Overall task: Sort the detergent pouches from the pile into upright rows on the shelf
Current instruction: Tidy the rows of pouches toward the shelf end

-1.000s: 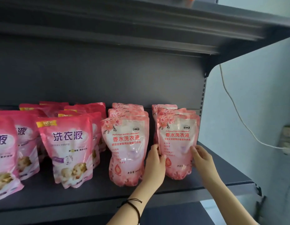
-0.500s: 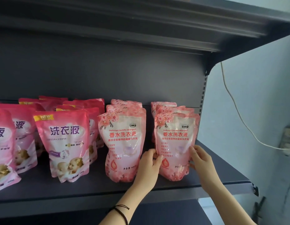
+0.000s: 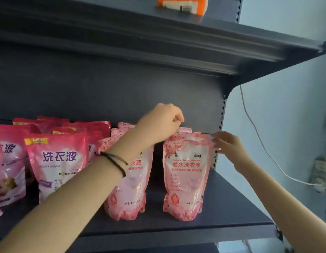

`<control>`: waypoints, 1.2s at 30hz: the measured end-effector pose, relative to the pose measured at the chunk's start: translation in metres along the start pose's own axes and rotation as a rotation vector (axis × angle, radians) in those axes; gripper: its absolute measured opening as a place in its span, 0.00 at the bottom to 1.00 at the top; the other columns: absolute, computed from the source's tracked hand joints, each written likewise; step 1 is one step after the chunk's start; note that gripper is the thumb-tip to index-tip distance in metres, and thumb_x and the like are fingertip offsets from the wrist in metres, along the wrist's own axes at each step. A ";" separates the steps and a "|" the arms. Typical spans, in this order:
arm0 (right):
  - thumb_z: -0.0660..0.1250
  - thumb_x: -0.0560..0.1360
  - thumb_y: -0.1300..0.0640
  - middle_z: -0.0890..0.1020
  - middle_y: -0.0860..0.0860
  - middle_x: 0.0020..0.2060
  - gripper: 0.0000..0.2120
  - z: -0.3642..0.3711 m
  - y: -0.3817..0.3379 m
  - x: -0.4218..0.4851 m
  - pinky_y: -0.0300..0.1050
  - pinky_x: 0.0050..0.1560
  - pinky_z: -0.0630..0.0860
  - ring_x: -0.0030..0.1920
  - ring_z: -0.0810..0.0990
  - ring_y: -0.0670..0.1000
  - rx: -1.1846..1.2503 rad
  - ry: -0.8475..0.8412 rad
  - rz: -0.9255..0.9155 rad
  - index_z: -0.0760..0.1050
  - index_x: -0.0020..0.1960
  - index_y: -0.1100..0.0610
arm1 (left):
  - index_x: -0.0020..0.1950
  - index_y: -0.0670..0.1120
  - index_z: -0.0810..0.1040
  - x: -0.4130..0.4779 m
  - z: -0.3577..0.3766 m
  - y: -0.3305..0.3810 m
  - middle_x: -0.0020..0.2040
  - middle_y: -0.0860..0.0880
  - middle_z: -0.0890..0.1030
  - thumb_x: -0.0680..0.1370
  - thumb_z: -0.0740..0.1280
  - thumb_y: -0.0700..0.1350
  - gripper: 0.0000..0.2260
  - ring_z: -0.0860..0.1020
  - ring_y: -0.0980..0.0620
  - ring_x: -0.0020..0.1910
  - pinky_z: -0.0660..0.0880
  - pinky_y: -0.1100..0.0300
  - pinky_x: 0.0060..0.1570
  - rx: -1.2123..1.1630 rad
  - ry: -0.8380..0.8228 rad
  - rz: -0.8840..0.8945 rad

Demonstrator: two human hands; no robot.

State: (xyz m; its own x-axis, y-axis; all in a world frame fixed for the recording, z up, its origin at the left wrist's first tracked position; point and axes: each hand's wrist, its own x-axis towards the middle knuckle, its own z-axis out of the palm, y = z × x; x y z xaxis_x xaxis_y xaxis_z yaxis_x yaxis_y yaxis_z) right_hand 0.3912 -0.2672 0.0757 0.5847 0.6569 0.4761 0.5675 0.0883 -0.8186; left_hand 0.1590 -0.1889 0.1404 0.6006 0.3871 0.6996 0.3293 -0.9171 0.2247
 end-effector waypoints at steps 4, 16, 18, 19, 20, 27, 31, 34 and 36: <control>0.66 0.76 0.64 0.82 0.57 0.56 0.14 -0.001 -0.007 0.051 0.44 0.56 0.73 0.55 0.78 0.54 -0.374 -0.048 -0.072 0.78 0.61 0.60 | 0.51 0.44 0.84 0.069 0.018 -0.022 0.50 0.49 0.84 0.75 0.69 0.39 0.07 0.80 0.53 0.49 0.74 0.62 0.53 0.077 -0.295 -0.025; 0.65 0.75 0.62 0.80 0.48 0.34 0.07 0.009 -0.015 0.069 0.31 0.29 0.72 0.32 0.81 0.53 -0.667 -0.217 -0.258 0.82 0.43 0.59 | 0.50 0.42 0.83 0.096 0.063 -0.066 0.32 0.55 0.78 0.74 0.72 0.40 0.05 0.76 0.60 0.31 0.74 0.65 0.39 0.166 -0.511 -0.140; 0.65 0.76 0.61 0.81 0.48 0.35 0.07 0.010 -0.015 0.069 0.28 0.28 0.71 0.36 0.83 0.56 -0.660 -0.223 -0.268 0.82 0.44 0.60 | 0.49 0.43 0.82 0.097 0.058 -0.069 0.32 0.54 0.78 0.74 0.72 0.40 0.05 0.77 0.59 0.32 0.75 0.62 0.42 0.174 -0.532 -0.142; 0.65 0.76 0.61 0.82 0.49 0.36 0.07 0.012 -0.014 0.069 0.27 0.29 0.70 0.38 0.84 0.56 -0.653 -0.223 -0.276 0.82 0.44 0.60 | 0.49 0.43 0.82 0.096 0.056 -0.071 0.32 0.53 0.79 0.74 0.72 0.40 0.04 0.77 0.59 0.32 0.74 0.62 0.41 0.167 -0.530 -0.146; 0.65 0.76 0.61 0.83 0.52 0.38 0.07 0.014 -0.013 0.069 0.27 0.31 0.70 0.40 0.84 0.57 -0.640 -0.224 -0.284 0.82 0.45 0.61 | 0.48 0.43 0.82 0.095 0.055 -0.073 0.32 0.53 0.79 0.74 0.72 0.40 0.04 0.77 0.59 0.32 0.74 0.63 0.40 0.156 -0.520 -0.150; 0.67 0.76 0.62 0.85 0.55 0.46 0.06 0.022 -0.014 0.071 0.46 0.52 0.79 0.48 0.83 0.55 -0.612 -0.266 -0.326 0.83 0.48 0.61 | 0.45 0.44 0.84 0.086 0.044 -0.084 0.35 0.53 0.84 0.73 0.73 0.40 0.03 0.83 0.55 0.37 0.78 0.60 0.43 0.019 -0.568 -0.239; 0.65 0.77 0.55 0.85 0.54 0.41 0.10 0.010 -0.020 0.085 0.43 0.38 0.81 0.40 0.84 0.52 -0.424 -0.310 -0.100 0.81 0.47 0.59 | 0.49 0.43 0.83 0.091 0.036 -0.080 0.41 0.49 0.85 0.74 0.70 0.42 0.06 0.84 0.53 0.41 0.78 0.60 0.43 -0.023 -0.551 -0.308; 0.66 0.76 0.60 0.85 0.53 0.48 0.07 0.001 -0.014 0.100 0.44 0.49 0.80 0.46 0.84 0.53 -0.552 -0.252 -0.185 0.82 0.51 0.56 | 0.57 0.47 0.81 0.099 0.040 -0.078 0.52 0.48 0.83 0.75 0.70 0.41 0.10 0.80 0.50 0.49 0.78 0.56 0.48 0.106 -0.476 -0.197; 0.69 0.74 0.60 0.84 0.49 0.54 0.12 0.003 -0.006 0.101 0.37 0.53 0.72 0.52 0.81 0.48 -0.738 -0.307 -0.243 0.81 0.57 0.53 | 0.59 0.49 0.80 0.103 0.046 -0.076 0.55 0.49 0.82 0.75 0.71 0.44 0.13 0.79 0.48 0.55 0.76 0.50 0.58 0.182 -0.526 -0.138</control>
State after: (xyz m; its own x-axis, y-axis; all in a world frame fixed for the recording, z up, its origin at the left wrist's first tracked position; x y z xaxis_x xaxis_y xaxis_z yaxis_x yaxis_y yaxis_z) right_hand 0.4452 -0.1990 0.1281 0.2733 0.8674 0.4159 0.9540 -0.1891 -0.2326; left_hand 0.2287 -0.0749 0.1641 0.8095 0.5401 0.2302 0.5225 -0.8416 0.1370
